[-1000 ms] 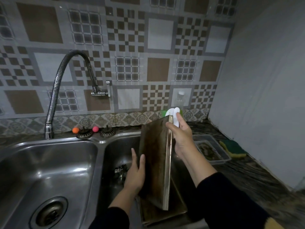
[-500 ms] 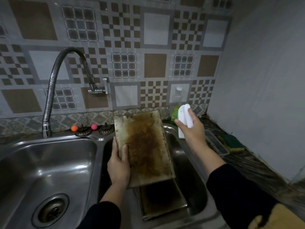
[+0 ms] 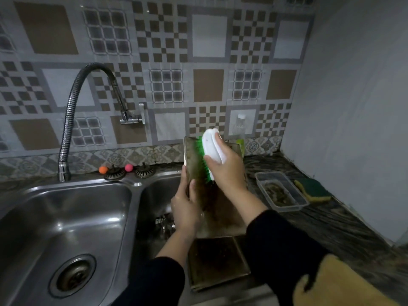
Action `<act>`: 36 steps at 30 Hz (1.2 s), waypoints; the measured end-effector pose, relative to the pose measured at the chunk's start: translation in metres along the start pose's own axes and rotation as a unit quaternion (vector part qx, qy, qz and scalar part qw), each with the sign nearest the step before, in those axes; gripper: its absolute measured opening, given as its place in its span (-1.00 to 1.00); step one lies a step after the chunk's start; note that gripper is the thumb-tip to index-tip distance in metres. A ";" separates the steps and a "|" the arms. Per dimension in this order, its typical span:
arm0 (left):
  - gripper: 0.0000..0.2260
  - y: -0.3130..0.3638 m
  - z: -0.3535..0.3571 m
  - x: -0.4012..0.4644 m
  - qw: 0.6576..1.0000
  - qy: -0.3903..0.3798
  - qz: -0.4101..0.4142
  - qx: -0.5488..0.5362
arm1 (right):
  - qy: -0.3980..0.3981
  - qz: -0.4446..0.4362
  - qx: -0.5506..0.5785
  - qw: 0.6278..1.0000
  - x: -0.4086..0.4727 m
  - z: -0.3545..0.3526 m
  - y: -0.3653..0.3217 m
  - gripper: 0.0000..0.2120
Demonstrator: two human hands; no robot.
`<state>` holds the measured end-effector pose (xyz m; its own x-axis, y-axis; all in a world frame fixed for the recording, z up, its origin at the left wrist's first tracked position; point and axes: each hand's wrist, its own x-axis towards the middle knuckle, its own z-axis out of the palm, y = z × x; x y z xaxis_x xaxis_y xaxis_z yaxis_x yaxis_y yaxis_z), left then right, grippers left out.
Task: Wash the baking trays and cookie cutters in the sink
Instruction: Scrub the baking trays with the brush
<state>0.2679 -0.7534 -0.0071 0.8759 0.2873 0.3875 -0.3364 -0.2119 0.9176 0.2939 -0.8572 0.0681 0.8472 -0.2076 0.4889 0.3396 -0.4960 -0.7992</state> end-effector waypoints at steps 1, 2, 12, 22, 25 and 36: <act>-0.59 0.003 0.003 0.000 1.000 0.006 0.000 -0.004 | -0.011 -0.008 -0.010 1.000 0.008 -0.001 -0.004 -0.39; -0.59 0.007 0.004 0.002 1.000 0.014 -0.005 -0.008 | -0.029 -0.018 -0.021 0.999 0.007 0.000 -0.006 -0.39; -0.60 0.000 -0.015 0.021 0.998 0.065 0.010 0.018 | -0.059 -0.037 0.060 0.996 -0.062 0.012 0.029 -0.37; -0.60 -0.013 -0.017 0.026 0.990 0.131 0.006 0.050 | -0.114 0.036 0.077 0.990 -0.064 0.005 0.053 -0.37; -0.60 -0.016 -0.023 0.024 0.987 0.140 0.001 0.078 | -0.117 0.008 0.088 0.989 -0.091 0.008 0.065 -0.38; -0.50 0.001 -0.013 -0.007 0.938 0.083 0.127 0.311 | -0.089 0.045 -0.028 0.995 0.018 0.030 -0.018 -0.18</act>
<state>0.2573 -0.7436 -0.0081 0.7124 0.2843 0.6416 -0.2150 -0.7819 0.5852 0.3158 -0.8265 0.0810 0.9339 -0.1038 0.3420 0.2393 -0.5293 -0.8140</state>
